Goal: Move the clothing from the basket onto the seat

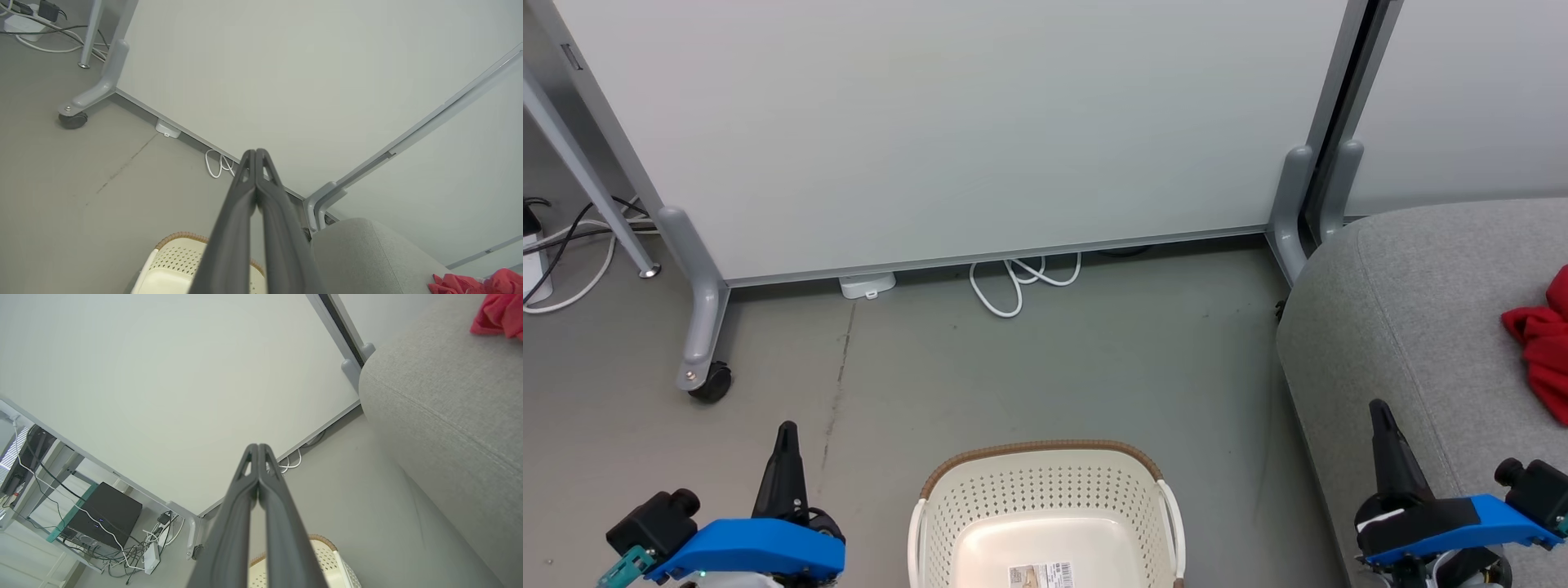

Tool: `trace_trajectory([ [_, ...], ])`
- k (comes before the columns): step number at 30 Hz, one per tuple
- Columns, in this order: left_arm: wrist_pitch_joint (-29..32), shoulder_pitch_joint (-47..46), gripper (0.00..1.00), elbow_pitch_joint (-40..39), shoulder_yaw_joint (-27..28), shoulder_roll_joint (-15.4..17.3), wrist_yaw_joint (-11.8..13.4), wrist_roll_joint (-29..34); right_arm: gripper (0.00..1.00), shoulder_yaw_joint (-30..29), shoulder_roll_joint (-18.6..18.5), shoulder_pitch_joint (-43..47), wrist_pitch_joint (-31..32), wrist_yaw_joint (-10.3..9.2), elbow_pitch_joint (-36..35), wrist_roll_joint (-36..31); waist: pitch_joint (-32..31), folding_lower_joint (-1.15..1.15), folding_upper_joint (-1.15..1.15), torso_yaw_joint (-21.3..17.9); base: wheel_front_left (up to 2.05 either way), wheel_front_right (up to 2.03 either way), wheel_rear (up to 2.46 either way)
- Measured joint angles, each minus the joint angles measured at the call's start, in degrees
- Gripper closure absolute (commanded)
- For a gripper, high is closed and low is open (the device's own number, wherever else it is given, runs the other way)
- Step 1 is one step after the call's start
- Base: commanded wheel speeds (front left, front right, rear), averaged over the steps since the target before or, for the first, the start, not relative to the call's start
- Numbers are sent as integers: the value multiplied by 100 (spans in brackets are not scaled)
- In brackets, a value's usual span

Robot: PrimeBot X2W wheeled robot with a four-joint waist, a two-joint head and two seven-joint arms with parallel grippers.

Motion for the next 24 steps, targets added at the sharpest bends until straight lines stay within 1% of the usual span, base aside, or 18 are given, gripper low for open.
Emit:
trace_trajectory([
  [24,436,-111,100,-125,234,0,-45,-1711,100,-89,0,-26,455,0,-114,1744,25,0,0,-55,0,0,0],
])
